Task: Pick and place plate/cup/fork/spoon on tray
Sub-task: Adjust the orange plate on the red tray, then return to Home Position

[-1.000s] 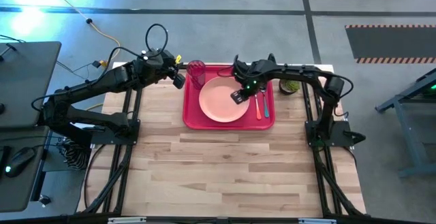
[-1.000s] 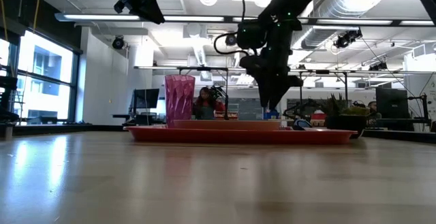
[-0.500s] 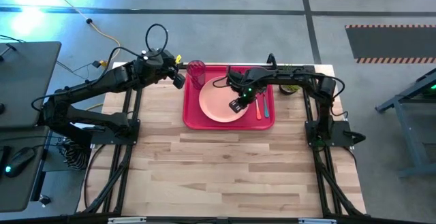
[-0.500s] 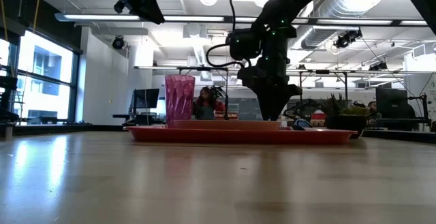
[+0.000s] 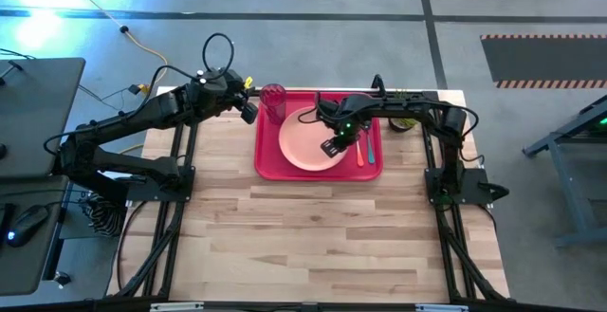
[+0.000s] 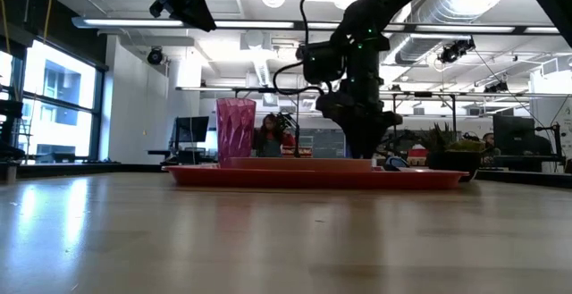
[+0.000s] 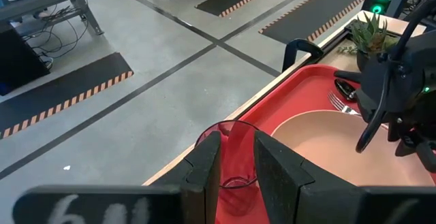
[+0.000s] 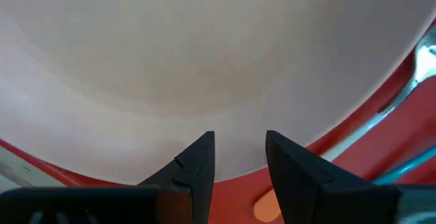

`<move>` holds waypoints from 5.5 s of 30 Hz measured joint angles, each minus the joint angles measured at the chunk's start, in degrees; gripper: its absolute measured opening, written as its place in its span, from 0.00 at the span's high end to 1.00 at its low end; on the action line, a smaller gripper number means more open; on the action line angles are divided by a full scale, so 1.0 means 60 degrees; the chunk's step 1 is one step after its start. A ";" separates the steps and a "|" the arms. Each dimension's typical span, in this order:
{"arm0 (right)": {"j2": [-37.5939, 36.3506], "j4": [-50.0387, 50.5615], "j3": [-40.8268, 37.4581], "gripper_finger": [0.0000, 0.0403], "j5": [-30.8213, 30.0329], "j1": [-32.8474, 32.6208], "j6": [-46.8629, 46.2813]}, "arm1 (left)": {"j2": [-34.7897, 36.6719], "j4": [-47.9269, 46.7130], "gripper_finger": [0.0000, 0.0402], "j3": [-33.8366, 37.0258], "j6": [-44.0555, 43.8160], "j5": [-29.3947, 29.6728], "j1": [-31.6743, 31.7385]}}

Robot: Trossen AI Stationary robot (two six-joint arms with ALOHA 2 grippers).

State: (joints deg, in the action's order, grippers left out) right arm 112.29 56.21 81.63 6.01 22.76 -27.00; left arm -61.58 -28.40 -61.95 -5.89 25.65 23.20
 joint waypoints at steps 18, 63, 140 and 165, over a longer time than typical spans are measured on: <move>-0.0029 0.0173 0.0052 0.69 0.0306 0.0025 -0.0208 | 0.0000 0.0000 0.81 0.0000 -0.0289 -0.0004 0.0000; -0.0033 0.0863 0.8598 0.69 -0.0828 -0.4594 0.1571 | 0.2771 0.2615 0.81 0.3674 -0.1744 -0.0795 -0.5708; -1.8589 -0.4786 -0.9937 0.69 -0.5368 -0.5362 0.1392 | 0.9613 0.5730 0.81 1.0189 -0.0098 0.2539 -0.6417; -1.8600 -0.7293 -1.2758 0.69 -0.5556 -0.5366 0.0801 | 0.9602 0.5197 0.81 1.0185 0.1002 -0.1610 -0.5639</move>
State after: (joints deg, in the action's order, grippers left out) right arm 0.69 12.45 5.08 -27.33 -9.43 -22.20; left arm -3.97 2.77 -0.84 0.12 15.99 -10.63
